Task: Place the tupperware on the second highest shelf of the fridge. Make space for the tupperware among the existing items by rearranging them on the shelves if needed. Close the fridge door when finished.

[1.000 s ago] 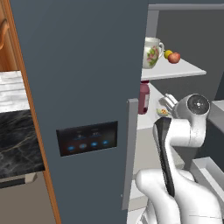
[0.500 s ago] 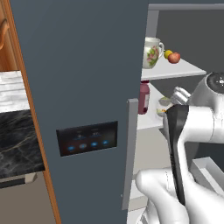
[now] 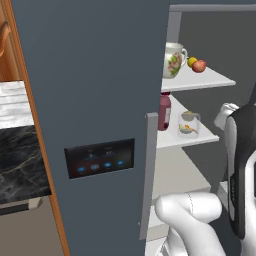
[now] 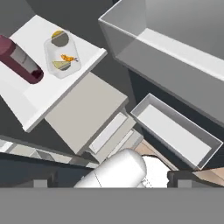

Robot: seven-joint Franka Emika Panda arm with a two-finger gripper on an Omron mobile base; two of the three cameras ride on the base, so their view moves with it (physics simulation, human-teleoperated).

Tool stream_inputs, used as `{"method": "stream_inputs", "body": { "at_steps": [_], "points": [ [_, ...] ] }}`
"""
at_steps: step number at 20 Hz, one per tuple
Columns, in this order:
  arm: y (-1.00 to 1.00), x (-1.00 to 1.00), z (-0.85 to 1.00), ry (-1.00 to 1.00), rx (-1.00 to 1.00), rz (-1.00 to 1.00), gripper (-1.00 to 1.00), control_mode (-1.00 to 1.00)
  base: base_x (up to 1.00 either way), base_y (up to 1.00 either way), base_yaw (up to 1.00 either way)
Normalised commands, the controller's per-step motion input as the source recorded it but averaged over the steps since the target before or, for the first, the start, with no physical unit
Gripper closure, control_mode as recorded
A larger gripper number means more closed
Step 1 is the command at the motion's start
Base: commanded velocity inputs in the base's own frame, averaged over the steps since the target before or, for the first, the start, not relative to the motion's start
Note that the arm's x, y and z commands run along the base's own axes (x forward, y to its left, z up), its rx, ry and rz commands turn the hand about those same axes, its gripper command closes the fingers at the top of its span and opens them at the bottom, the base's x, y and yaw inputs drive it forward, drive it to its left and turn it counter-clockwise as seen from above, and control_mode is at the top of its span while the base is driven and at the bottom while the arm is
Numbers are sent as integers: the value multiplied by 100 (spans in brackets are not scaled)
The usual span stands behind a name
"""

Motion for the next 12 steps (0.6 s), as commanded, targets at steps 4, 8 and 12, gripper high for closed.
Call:
{"method": "stream_inputs", "body": {
  "at_steps": [4, 8, 12],
  "points": [
    [1, -6, -3, 0, 0, 4, -100, -100, 0, 0, 0],
    [4, -13, -2, 0, 0, 3, -100, 100, -49, 10, 6],
    [0, 0, 0, 0, 0, 0, -100, 100, -80, 3, 7]
  ]
}}
